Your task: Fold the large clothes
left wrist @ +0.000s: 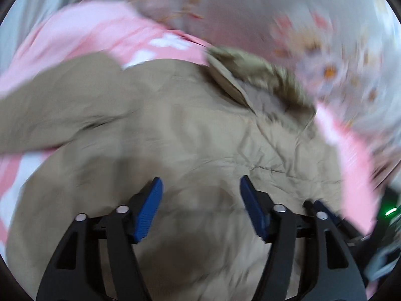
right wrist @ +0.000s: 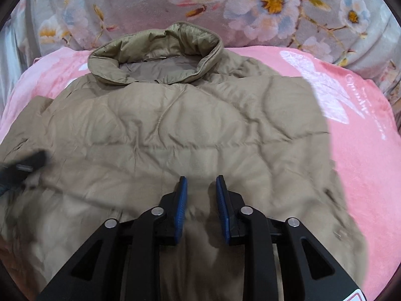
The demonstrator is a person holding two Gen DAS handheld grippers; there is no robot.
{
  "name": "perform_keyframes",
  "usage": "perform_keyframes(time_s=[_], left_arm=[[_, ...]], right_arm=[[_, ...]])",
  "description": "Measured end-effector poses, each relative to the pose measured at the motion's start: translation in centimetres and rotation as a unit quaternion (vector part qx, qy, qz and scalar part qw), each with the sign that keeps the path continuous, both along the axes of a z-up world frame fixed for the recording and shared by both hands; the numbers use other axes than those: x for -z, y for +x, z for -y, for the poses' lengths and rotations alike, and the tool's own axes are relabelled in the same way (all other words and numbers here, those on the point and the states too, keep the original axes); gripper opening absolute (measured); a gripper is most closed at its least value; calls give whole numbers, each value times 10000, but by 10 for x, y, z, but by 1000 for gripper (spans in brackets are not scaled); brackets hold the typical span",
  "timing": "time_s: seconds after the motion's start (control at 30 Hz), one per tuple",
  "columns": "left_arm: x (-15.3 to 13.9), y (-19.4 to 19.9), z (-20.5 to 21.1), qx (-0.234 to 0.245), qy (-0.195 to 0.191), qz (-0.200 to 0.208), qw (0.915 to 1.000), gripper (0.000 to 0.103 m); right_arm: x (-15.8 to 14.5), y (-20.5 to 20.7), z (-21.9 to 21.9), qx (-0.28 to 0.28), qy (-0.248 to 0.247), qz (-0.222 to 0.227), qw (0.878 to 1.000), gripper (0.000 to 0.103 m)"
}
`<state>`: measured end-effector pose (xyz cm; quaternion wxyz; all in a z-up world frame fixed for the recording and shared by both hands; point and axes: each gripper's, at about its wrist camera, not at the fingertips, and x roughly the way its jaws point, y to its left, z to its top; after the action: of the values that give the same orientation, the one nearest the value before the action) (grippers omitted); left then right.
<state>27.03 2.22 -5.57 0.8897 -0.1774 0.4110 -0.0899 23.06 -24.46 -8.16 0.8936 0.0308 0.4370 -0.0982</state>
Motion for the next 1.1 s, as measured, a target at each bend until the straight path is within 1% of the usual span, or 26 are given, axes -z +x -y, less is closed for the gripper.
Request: perform_keyframes(time_s=[0.03, 0.07, 0.1, 0.17, 0.2, 0.23, 0.27, 0.33, 0.4, 0.43, 0.47, 0.5, 0.53, 0.57, 0.6, 0.63, 0.67, 0.77, 0.8, 0.87, 0.93, 1.0, 1.03, 1.07, 1.1], left_arm=[[-6, -11, -28, -214, -179, 20, 9996, 75], [-9, -21, -55, -496, -245, 45, 9985, 83], [-12, -31, -90, -905, -211, 54, 9957, 84], [-10, -43, -150, -1596, -89, -89, 9871, 84], [-5, -49, -188, -2021, -36, -222, 9791, 84], [-1, -54, -214, -2317, -54, -314, 9723, 84], [6, -60, -249, -2748, -132, -455, 9603, 84], [14, -69, -291, -3225, -410, -512, 9443, 83], [21, -72, -326, -3565, -699, -497, 9303, 81], [25, -70, -336, -3658, -781, -528, 9259, 78], [30, -66, -344, -3684, -890, -558, 9237, 66], [36, -59, -351, -3686, -1016, -643, 9218, 50], [39, -53, -352, -3682, -1077, -731, 9206, 41], [39, -47, -350, -3652, -1074, -772, 9215, 23], [35, -40, -344, -3617, -961, -778, 9241, 12], [29, -34, -336, -3564, -798, -731, 9280, 8], [13, -27, -320, -3457, -471, -579, 9354, 5], [-26, -16, -285, -3116, 66, -81, 9502, 3], [-47, -11, -263, -2879, 188, 181, 9573, 2], [-81, -2, -219, -2399, 274, 580, 9687, 2], [-120, 5, -150, -1621, 318, 1052, 9806, 2], [-141, 7, -88, -904, 403, 1327, 9862, 2], [-147, 7, -59, -564, 402, 1411, 9876, 2], [-149, 7, -17, -80, 383, 1446, 9887, 2], [-147, 6, 13, 248, 344, 1417, 9890, 2]], right_arm=[[-8, -13, -3, -26, 45, 77, 10000, 40], [-14, -25, -6, -78, 93, 134, 9998, 48], [-19, -40, -11, -162, 126, 168, 9996, 53], [-22, -63, -22, -288, 107, 130, 9994, 56], [-22, -69, -25, -328, 123, 94, 9993, 56], [-21, -79, -28, -369, 215, 21, 9991, 56], [-19, -87, -29, -370, 358, -30, 9987, 56], [-16, -98, -30, -323, 580, -121, 9977, 56], [-14, -103, -31, -265, 639, -193, 9974, 56], [-14, -105, -32, -251, 639, -207, 9974, 56], [-15, -106, -33, -245, 625, -209, 9975, 56], [-15, -107, -34, -245, 606, -205, 9977, 56], [-17, -108, -34, -241, 579, -198, 9978, 56], [-18, -109, -35, -232, 559, -186, 9980, 56], [-19, -110, -35, -223, 548, -167, 9981, 56], [-21, -110, -35, -214, 545, -158, 9982, 56], [-21, -111, -34, -208, 544, -152, 9982, 56], [-23, -112, -33, -168, 535, -127, 9983, 56], [-24, -112, -32, -158, 536, -116, 9984, 56], [-25, -112, -31, -138, 542, -81, 9984, 56], [-27, -112, -29, -110, 552, -47, 9984, 56], [-28, -114, -27, -87, 552, -16, 9984, 56], [-29, -115, -24, -58, 534, -2, 9986, 56], [-30, -116, -21, -12, 526, 0, 9986, 56], [-31, -117, -18, 23, 533, 5, 9986, 56]])
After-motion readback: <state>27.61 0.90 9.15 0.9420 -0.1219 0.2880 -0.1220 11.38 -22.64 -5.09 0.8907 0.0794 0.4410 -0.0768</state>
